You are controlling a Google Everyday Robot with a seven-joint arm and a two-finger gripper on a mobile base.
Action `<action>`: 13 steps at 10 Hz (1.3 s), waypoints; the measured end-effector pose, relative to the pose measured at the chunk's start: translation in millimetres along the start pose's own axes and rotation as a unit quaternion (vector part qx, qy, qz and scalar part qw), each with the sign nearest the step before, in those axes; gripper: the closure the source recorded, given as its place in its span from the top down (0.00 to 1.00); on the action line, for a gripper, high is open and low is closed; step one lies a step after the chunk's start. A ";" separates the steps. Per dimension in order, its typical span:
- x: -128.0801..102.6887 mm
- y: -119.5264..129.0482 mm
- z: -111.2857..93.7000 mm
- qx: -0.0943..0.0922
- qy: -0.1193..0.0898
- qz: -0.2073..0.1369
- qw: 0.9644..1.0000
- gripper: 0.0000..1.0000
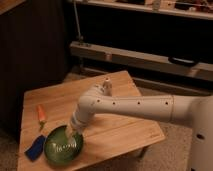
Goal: Pick up the ceramic bowl
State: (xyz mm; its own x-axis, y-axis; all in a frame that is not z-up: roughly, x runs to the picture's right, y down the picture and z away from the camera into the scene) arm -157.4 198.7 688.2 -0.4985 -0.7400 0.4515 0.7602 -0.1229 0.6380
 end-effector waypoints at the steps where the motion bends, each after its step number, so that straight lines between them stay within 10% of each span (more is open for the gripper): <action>1: -2.3 1.2 -3.1 -0.002 0.000 0.004 1.000 0.50; 8: -21.5 71.7 22.1 0.016 0.006 0.055 0.998 0.50; 13: -4.7 71.3 39.2 0.016 -0.010 0.051 0.999 0.50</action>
State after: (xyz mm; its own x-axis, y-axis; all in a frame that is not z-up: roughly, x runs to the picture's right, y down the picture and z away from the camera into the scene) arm -117.2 219.4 756.0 -0.4281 -0.7343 0.5268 0.7938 -0.0269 0.6076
